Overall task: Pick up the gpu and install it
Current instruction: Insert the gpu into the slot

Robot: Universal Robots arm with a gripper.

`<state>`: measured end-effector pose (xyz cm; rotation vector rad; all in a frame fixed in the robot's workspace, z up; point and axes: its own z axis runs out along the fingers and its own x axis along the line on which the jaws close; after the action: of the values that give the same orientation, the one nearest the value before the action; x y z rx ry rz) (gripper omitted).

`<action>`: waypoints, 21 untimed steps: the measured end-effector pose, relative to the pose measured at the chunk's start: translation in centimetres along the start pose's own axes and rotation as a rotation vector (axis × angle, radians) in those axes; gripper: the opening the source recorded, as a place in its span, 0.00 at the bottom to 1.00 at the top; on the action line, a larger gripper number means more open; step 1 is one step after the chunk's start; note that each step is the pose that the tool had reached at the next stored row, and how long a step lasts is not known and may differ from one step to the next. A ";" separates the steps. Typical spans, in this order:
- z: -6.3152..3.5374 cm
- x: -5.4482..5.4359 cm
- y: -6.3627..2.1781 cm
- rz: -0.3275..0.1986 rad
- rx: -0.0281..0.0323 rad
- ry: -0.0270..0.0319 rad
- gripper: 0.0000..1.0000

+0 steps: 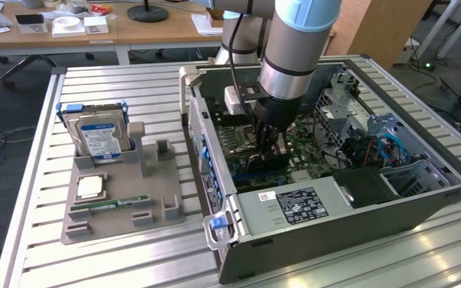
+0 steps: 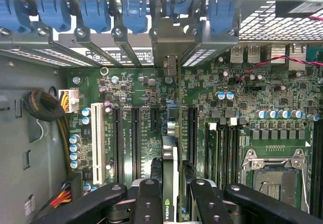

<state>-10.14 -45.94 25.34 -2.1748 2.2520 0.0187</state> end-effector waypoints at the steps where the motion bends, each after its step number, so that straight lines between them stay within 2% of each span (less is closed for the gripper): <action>1: 0.00 0.0 0.00 0.000 0.0000 0.0000 0.26; 21: 0.25 0.0 0.18 0.000 -0.0001 0.0001 0.26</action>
<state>-10.31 -45.94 25.09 -2.1746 2.2524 0.0187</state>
